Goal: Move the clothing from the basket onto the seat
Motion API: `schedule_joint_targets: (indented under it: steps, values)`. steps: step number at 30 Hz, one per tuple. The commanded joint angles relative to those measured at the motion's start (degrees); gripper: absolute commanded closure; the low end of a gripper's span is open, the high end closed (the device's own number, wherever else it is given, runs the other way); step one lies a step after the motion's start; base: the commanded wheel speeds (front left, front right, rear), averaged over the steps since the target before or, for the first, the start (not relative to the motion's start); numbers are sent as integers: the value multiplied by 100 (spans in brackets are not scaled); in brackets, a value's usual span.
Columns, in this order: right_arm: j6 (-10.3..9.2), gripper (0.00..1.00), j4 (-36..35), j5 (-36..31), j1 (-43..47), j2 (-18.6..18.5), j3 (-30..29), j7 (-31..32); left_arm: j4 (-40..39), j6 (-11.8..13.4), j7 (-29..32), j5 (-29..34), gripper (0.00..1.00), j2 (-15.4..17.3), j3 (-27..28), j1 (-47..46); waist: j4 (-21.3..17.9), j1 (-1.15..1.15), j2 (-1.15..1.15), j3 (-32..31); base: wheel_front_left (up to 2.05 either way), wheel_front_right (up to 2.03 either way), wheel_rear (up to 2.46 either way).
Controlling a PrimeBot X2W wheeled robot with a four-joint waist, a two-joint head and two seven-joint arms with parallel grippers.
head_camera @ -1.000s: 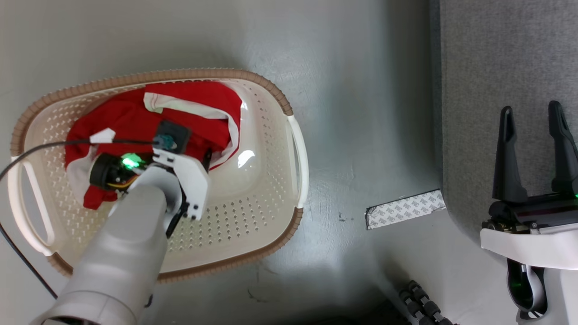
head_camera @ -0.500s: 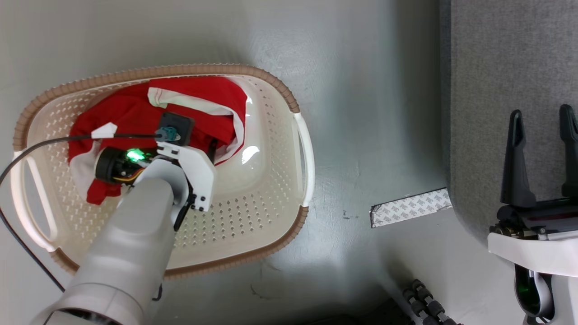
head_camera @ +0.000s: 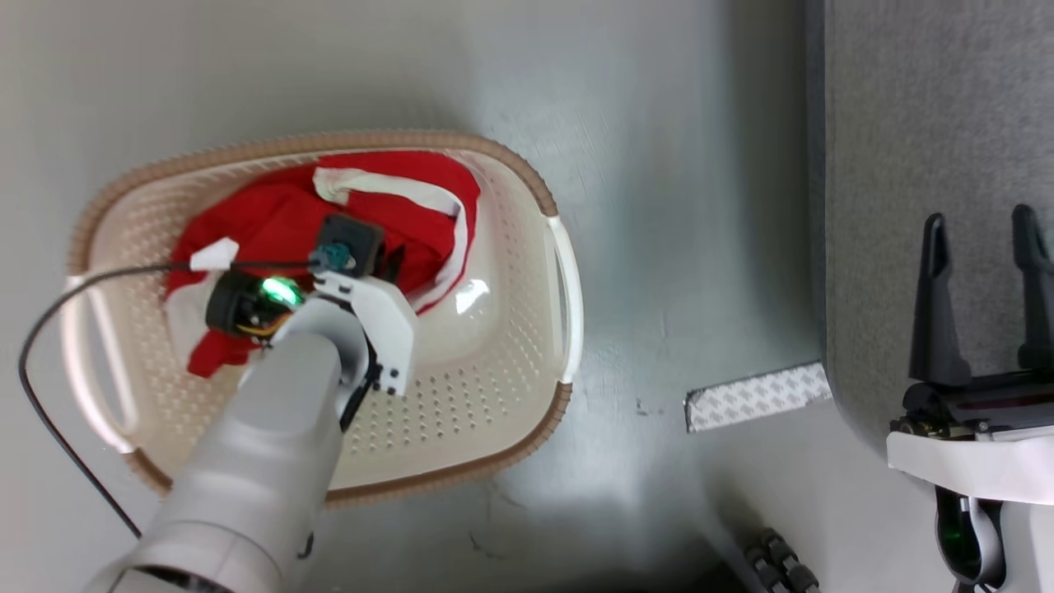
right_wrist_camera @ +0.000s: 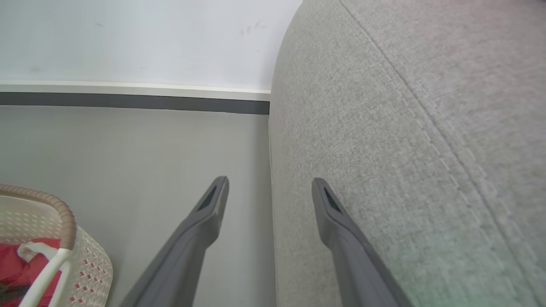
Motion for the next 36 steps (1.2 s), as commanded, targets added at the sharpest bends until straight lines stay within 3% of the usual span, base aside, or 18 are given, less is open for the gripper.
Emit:
schedule_joint_targets:
  steps: [1, 12, 28, 36]
  values:
    - [51, 0, 319, 18, 95, 62, -6, 98, 22, -21, -75, -98, 100, -5, 3, 130, 97, 0, 0, -250, 0, 0, 0]
    - [29, 0, 603, -142, 212, 33, -191, 59, -389, -92, -419, -451, 100, -76, 174, 894, 552, 0, 0, -1657, 0, 0, 0]
    - [29, 0, 1229, -370, 1114, 29, -465, 58, -3011, 32, -413, -774, 100, 209, 962, 3299, 1218, 0, 0, -4223, 0, 0, 0]
    - [30, 0, 1359, -423, 1499, 30, -448, 58, -3924, 127, -413, -840, 100, 381, 1234, 4147, 1324, 0, 0, -5067, 0, 0, 0]
